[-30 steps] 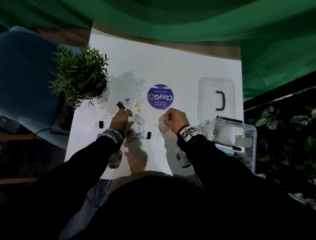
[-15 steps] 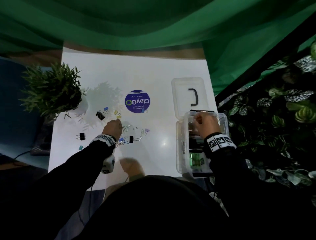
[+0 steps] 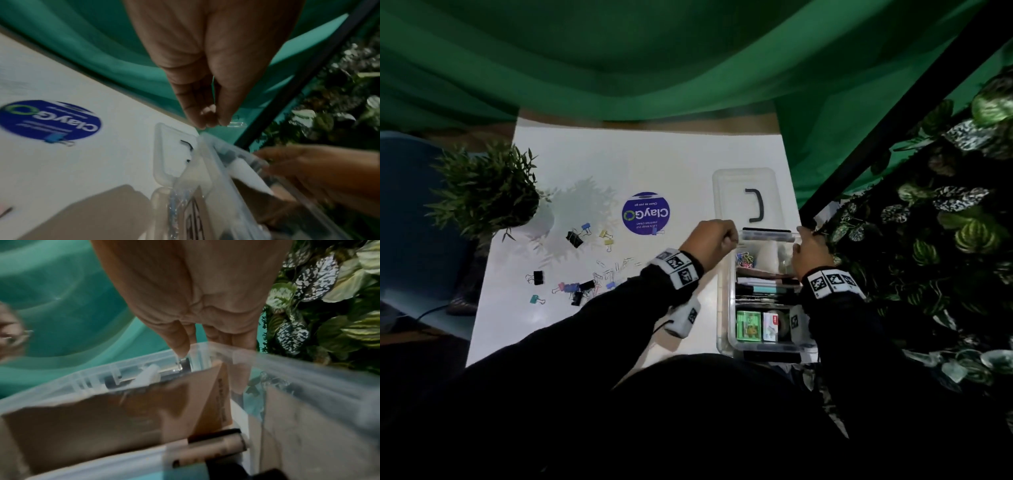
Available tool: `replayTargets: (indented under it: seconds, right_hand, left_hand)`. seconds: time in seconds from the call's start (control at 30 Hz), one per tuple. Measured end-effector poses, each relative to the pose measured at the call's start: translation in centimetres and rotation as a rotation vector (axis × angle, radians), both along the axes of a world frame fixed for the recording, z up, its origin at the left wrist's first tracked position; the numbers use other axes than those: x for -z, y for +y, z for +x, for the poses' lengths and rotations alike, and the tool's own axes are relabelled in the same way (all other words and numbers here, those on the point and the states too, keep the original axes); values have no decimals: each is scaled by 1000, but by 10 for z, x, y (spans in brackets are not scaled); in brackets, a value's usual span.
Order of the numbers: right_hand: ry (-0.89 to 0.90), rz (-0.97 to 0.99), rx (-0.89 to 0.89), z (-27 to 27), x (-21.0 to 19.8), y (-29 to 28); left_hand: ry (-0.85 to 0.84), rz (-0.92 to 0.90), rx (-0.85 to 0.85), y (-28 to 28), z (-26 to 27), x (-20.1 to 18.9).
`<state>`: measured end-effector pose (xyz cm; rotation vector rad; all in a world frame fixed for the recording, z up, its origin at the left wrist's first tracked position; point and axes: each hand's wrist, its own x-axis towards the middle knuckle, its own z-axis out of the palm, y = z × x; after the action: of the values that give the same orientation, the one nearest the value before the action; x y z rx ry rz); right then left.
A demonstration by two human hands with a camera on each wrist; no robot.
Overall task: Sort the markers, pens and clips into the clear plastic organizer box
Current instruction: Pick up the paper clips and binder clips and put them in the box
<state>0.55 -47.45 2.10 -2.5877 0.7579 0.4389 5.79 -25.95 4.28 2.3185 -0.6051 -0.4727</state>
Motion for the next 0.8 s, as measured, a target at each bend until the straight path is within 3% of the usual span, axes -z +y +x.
replayTargets:
  seconds: [0.13, 0.23, 0.4, 0.47, 0.53, 0.6, 0.7, 0.8]
  right_hand:
    - [-5, 41, 10, -1, 0, 2]
    - [-8, 72, 34, 4, 3, 10]
    - [-27, 81, 6, 15, 5, 42]
    - [-25, 57, -8, 20, 4, 48]
    - [-71, -3, -33, 27, 2, 53]
    - [-191, -35, -93, 32, -2, 64]
    - [-373, 35, -234, 39, -9, 106]
    - [-386, 115, -443, 47, -9, 162]
  left_hand:
    - [-68, 249, 158, -32, -4, 16]
    - [-107, 273, 197, -32, -7, 21]
    - [-85, 92, 168, 11, -7, 30]
    - [-50, -75, 78, 36, -5, 30]
    - [-51, -112, -62, 65, 0, 34]
    - [-47, -14, -177, 100, 6, 48]
    - [1, 286, -244, 157, 15, 75]
    - [66, 565, -301, 200, 19, 90]
